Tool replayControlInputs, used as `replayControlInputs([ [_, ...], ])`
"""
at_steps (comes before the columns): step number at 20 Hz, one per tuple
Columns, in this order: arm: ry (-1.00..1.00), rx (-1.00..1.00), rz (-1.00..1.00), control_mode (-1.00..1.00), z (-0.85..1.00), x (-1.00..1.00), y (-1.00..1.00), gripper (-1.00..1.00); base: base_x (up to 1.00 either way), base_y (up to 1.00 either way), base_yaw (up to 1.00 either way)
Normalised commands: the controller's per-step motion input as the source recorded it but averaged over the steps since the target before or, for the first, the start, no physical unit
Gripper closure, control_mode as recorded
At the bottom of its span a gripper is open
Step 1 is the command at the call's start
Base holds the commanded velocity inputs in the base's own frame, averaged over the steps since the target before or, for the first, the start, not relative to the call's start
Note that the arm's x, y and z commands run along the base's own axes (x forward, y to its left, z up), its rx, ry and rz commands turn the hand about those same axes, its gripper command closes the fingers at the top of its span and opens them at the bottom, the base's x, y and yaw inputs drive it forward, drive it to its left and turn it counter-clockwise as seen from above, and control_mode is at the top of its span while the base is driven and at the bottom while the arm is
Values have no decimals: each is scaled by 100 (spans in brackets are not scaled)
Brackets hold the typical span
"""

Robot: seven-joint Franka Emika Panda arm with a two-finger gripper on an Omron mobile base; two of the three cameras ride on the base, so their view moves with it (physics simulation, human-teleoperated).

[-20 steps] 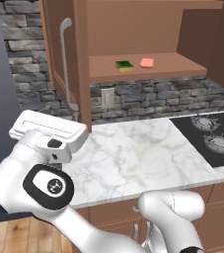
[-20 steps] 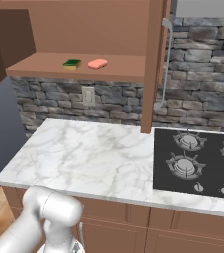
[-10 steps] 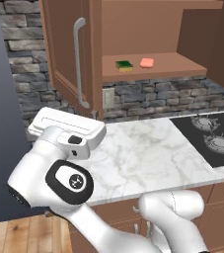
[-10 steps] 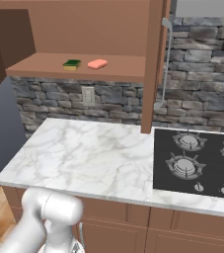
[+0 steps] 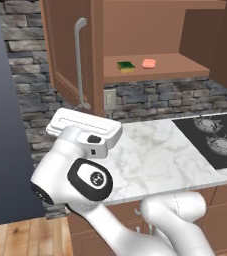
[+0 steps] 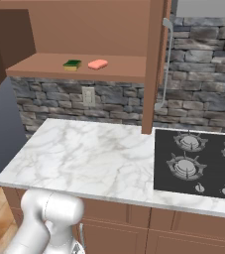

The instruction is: Pick up the bar soap and sponge from the sink, and place them back in the cabinet, and close the cabinet doors.

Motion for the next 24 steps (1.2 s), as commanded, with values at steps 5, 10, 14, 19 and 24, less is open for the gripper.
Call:
replayControlInputs([
  [5, -1, 0, 0, -100, -21, 26, -8, -100, 0, 0, 0],
  [10, -1, 0, -4, -100, -11, 47, -15, -100, 0, 0, 0],
  [14, 0, 0, -10, -100, -2, 57, -22, -100, 0, 0, 0],
  [19, 0, 0, -17, -100, -5, 61, -10, -100, 0, 0, 0],
  [24, -1, 0, -22, -100, -2, 57, -5, -100, 0, 0, 0],
])
